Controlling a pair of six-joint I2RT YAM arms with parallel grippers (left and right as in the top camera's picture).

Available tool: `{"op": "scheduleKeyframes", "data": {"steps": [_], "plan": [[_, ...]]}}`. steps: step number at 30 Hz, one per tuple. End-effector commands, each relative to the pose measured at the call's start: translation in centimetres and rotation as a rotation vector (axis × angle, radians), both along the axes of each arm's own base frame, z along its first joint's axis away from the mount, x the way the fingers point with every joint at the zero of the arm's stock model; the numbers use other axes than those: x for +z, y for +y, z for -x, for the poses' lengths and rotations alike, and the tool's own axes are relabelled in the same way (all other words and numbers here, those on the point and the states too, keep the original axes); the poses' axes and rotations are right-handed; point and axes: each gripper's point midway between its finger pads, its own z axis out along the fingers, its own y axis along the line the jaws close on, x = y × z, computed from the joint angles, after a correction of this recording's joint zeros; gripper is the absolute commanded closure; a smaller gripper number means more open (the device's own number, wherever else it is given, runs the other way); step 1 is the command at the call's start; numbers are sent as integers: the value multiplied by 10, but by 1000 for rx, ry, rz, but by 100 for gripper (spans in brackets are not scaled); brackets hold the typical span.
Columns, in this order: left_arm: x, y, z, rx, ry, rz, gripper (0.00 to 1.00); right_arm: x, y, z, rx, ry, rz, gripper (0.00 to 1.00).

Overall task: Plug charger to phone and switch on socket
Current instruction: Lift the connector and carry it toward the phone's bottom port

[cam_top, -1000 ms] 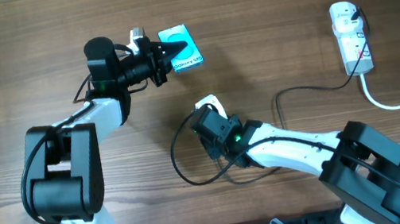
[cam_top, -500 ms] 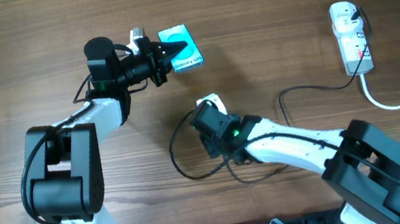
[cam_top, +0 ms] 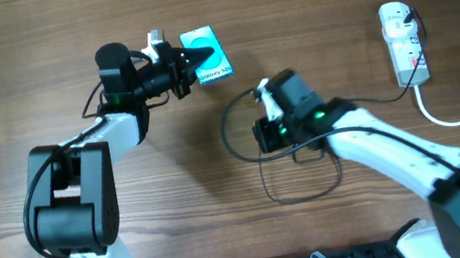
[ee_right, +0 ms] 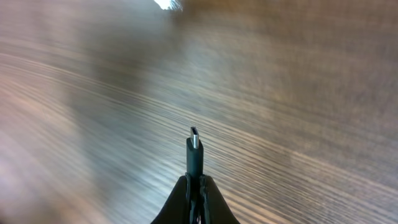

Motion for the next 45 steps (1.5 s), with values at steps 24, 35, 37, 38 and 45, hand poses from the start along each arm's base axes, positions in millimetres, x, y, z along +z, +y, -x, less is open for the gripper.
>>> {"op": "scheduleKeyframes", "data": {"steps": [24, 35, 37, 38, 45], "plan": [[33, -46, 21, -188, -309, -17, 96, 84, -7, 13, 246, 52, -607, 95], [23, -64, 31, -231, -294, -16, 96, 72, 0, 17, 294, 125, -693, 96], [21, -67, 31, -234, -299, -20, 96, 77, 3, 18, 322, 116, -731, 95], [20, -68, 31, -232, -304, -24, 96, 79, 3, 17, 329, 108, -739, 96], [19, -73, 32, -227, -307, -29, 96, 88, -3, 12, 342, 72, -788, 96]]}}
